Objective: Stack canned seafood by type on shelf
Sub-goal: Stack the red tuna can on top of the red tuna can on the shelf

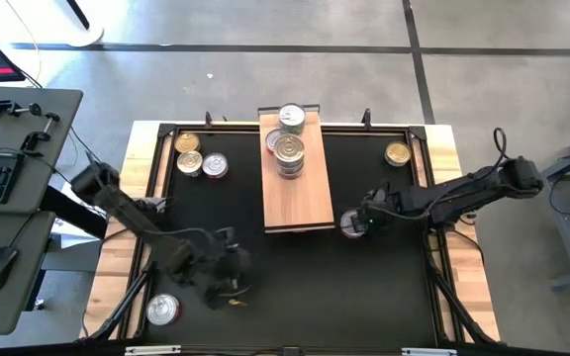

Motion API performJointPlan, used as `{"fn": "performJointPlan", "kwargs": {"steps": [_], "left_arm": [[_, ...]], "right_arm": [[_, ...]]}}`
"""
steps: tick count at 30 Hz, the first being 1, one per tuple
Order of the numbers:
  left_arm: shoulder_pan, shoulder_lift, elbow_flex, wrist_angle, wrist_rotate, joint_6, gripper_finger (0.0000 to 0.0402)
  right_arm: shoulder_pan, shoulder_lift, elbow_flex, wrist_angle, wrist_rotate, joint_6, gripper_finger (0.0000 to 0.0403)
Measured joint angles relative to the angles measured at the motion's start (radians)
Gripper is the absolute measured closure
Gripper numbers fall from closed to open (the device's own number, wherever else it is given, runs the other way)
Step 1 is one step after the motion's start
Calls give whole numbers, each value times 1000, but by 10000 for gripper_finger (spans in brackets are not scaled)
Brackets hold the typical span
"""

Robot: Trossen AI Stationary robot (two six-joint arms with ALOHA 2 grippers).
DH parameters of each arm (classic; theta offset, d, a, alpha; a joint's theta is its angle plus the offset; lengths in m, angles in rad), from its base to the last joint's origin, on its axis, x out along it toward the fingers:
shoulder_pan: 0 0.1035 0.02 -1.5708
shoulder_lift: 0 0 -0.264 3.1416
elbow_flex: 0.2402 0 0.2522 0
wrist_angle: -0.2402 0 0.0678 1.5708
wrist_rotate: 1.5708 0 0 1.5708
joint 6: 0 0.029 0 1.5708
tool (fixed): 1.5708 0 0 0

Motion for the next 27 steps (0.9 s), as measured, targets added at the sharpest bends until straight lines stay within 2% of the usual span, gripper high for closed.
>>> {"fn": "performJointPlan", "kwargs": {"steps": [3,7,12,16,21,24,27], "left_arm": [[-70,-49,-74,48,-86,-79,402],[-126,-77,-142,128,-136,-204,402],[-145,-32,-160,170,-167,-303,402],[-126,18,-161,175,-205,-399,402],[-98,46,-161,203,-233,-455,402],[-88,26,-160,222,-242,-421,401],[-84,-11,-160,221,-297,-373,402]], "right_arm": [[61,0,32,-4,42,66,403],[129,0,167,-54,167,87,403],[212,-1,358,-65,335,65,403],[253,4,476,-105,400,61,403],[265,52,546,-203,407,53,403],[265,99,554,-212,388,74,403],[269,157,554,-194,346,86,403]]}}
